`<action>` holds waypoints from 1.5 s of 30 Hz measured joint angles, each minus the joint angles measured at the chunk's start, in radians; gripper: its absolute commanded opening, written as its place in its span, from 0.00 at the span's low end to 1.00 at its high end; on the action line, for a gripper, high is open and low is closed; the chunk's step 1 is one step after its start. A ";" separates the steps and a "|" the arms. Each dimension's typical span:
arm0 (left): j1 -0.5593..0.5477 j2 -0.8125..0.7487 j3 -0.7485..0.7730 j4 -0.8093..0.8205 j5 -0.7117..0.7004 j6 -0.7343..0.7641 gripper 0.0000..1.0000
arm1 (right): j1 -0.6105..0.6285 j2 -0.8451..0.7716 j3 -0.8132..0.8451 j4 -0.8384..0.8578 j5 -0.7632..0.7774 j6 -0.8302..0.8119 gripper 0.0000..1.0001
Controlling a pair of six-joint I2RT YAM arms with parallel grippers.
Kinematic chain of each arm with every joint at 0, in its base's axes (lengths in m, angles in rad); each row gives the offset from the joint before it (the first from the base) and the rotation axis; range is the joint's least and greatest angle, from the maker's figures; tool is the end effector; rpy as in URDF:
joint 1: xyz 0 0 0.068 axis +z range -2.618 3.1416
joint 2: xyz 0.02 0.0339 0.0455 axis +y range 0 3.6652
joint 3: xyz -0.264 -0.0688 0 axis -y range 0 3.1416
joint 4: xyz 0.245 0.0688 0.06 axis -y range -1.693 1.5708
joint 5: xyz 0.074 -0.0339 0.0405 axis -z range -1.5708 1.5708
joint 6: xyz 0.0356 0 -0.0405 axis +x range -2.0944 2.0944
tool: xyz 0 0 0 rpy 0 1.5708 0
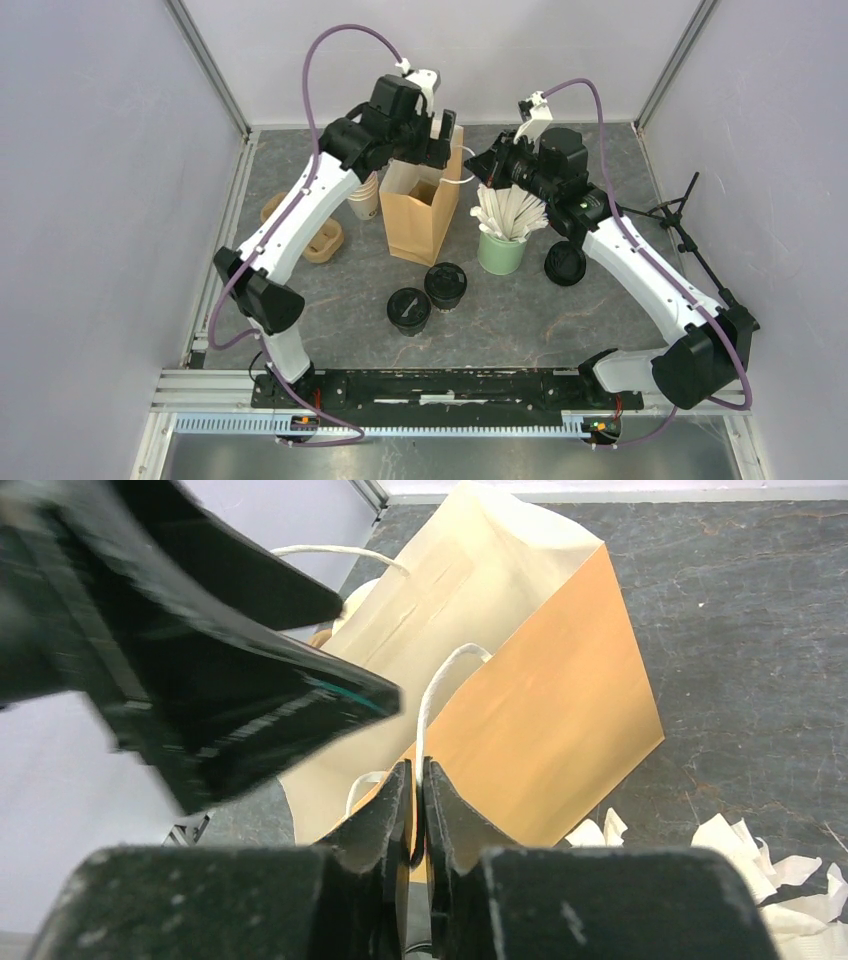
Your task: Pack the takeout coffee
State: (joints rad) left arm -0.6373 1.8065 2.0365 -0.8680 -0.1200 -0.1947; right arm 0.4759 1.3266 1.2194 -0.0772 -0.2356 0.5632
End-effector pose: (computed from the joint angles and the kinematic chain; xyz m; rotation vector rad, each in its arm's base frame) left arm 0.3195 -0.2312 0.4194 0.4222 2.1829 -0.3300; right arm 0.2744 0.1508 0.3832 -0.1006 1.8487 0.9493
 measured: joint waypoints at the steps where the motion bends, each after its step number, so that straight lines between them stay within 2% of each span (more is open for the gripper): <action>1: 0.000 -0.013 0.007 0.000 -0.001 -0.005 1.00 | 0.000 0.000 0.000 0.000 0.000 0.004 0.21; 3: 0.000 -0.049 0.022 0.002 -0.001 -0.014 1.00 | 0.000 0.000 0.000 -0.001 0.000 0.010 0.29; 6: 0.000 -0.110 0.025 0.002 -0.010 -0.026 1.00 | 0.000 -0.002 0.000 -0.012 0.000 0.015 0.53; 12: 0.000 -0.257 -0.026 0.006 -0.054 -0.043 1.00 | 0.000 -0.031 0.000 -0.051 0.009 -0.023 0.87; 13: 0.000 -0.285 -0.045 0.003 -0.068 -0.044 1.00 | 0.000 -0.044 0.000 -0.068 0.016 -0.043 0.98; 21: 0.002 -0.439 -0.269 -0.035 -0.177 -0.047 1.00 | 0.009 -0.114 0.020 -0.159 0.043 -0.167 0.98; 28: 0.003 -0.518 -0.455 -0.071 -0.176 -0.098 1.00 | 0.127 -0.136 0.031 -0.261 0.080 -0.290 0.98; 36: 0.008 -0.697 -0.559 -0.149 -0.131 -0.179 1.00 | 0.235 -0.240 -0.053 -0.285 0.095 -0.329 0.98; 45: 0.009 -0.811 -0.721 -0.216 -0.050 -0.367 1.00 | 0.295 -0.246 -0.091 -0.279 0.137 -0.327 0.94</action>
State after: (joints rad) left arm -0.6285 0.9958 1.3151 -1.0840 -0.1703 -0.5613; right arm 0.7708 1.0805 1.1282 -0.3565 -0.0986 0.2363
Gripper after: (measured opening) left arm 0.995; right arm 0.955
